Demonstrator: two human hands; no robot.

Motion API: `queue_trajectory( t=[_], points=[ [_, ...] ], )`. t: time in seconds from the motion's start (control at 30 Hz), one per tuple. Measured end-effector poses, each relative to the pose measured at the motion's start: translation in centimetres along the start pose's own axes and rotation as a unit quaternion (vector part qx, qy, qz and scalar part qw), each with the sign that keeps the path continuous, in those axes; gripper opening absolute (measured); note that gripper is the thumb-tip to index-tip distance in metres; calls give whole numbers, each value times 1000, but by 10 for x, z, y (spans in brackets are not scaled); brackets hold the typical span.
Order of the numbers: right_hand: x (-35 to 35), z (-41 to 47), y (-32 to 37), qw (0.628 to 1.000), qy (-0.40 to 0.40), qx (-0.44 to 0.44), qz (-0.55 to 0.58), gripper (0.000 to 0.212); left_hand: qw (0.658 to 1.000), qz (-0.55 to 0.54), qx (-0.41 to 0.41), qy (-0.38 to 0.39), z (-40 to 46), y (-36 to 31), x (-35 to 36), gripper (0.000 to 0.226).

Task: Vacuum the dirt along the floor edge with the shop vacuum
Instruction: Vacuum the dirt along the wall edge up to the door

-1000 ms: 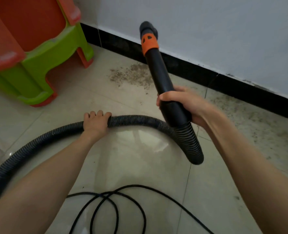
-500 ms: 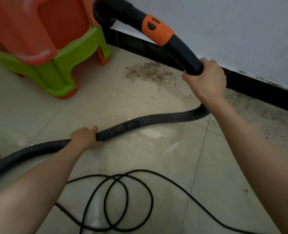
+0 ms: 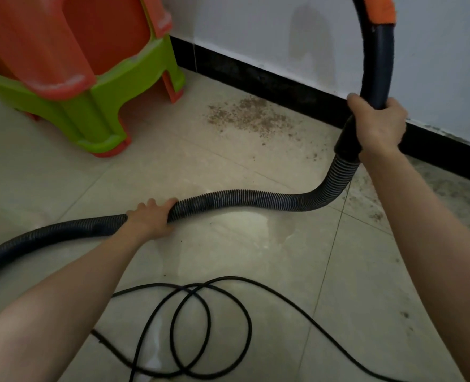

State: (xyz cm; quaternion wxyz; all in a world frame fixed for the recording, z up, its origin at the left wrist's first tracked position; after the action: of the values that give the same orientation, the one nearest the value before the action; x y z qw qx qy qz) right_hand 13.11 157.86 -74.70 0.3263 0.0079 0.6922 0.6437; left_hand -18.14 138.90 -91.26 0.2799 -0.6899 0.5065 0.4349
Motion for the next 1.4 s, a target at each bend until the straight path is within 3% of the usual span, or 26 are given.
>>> queue_trajectory(
  t=[0.13, 0.3, 0.4, 0.5, 0.6, 0.67, 0.73, 0.83, 0.97, 1.13, 1.2, 1.3, 1.33, 1.4],
  points=[
    [6, 5, -9, 998, 31, 36, 44, 27, 999, 27, 15, -33, 13, -21, -5, 75],
    [16, 6, -19, 986, 82, 87, 118, 29, 997, 56, 56, -21, 18, -28, -3, 72],
    [28, -2, -32, 969, 98, 161, 159, 23, 994, 29, 90, -48, 11, -43, 10, 69],
    [41, -13, -54, 949, 91, 242, 179, 36, 992, -10, 108, -59, 5, -45, 18, 67],
    [47, -22, -77, 932, 96, 293, 189, 41, 996, -59, 62, -1, 2, -22, 13, 50],
    [51, -31, -91, 916, 115, 326, 206, 32, 996, -70, 19, 48, 3, 2, 9, 42],
    [57, -42, -100, 898, 135, 348, 234, 19, 994, -64, -30, 82, 3, 27, 7, 42],
    [67, -60, -105, 867, 144, 378, 290, 19, 992, -46, -73, 95, 3, 47, 7, 42],
    [74, -77, -107, 869, 153, 349, 315, 15, 994, -65, -56, 64, 10, 40, 4, 41],
    [88, -94, -93, 902, 205, 247, 289, 30, 974, -218, 40, -45, 13, -11, -18, 41],
    [96, -99, -86, 907, 222, 230, 275, 29, 951, -285, 84, -91, 10, -40, -31, 40],
    [102, -103, -82, 914, 245, 200, 252, 24, 884, -428, 113, -150, 5, -72, -49, 34],
    [104, -105, -80, 915, 253, 191, 247, 24, 869, -450, 121, -166, 3, -80, -51, 39],
    [105, -107, -75, 914, 272, 178, 242, 22, 882, -406, 138, -195, 1, -93, -49, 65]
  ],
)
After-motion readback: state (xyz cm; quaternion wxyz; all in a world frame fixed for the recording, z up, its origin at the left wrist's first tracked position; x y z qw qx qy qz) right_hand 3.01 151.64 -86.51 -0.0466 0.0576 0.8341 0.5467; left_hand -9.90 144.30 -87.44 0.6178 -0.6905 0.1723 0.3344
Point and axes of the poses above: each hand's wrist, its own z-axis towards the middle knuckle, its own x-axis out of the palm, y = z × x, the point moved 1 cm from there along z, towards the middle knuckle, and after that the axes turned 10 degrees about -y, right-handed, at the moved point
